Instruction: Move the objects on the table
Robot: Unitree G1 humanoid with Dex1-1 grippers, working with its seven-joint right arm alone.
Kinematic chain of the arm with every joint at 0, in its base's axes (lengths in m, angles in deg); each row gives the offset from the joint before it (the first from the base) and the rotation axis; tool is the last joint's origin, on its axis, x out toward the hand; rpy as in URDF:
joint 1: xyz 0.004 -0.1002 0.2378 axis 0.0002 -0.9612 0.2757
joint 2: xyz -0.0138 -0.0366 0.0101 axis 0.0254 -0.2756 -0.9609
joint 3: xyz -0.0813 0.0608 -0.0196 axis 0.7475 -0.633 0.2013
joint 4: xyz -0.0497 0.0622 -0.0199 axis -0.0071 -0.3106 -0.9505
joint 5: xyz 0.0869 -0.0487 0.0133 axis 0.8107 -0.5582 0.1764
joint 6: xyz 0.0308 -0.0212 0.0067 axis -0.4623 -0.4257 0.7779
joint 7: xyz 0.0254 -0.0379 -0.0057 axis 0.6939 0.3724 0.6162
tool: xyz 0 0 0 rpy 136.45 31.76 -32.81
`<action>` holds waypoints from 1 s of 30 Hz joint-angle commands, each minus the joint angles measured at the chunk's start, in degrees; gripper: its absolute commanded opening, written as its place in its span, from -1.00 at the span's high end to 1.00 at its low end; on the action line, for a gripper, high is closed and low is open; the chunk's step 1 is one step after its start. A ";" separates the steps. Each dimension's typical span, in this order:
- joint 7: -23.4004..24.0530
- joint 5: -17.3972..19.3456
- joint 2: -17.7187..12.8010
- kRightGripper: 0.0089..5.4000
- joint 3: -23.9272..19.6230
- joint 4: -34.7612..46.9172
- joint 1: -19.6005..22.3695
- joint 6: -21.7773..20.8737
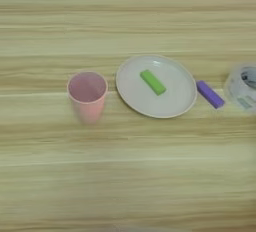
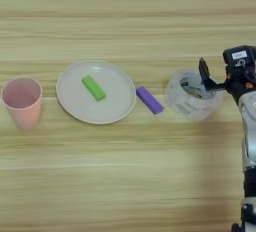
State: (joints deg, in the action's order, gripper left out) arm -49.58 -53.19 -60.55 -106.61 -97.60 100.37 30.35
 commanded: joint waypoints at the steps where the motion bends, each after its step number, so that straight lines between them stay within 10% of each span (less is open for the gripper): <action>1: -0.44 3.32 0.02 -0.99 -2.78 11.44 -2.49 -3.92; 11: -10.38 11.16 7.31 -0.99 0.14 26.58 -20.17 -9.74; 30: -15.95 9.93 8.01 -0.99 5.36 23.49 -23.06 -10.13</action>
State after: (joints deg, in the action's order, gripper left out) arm -66.23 -42.90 -51.03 -100.77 -74.90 74.85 20.90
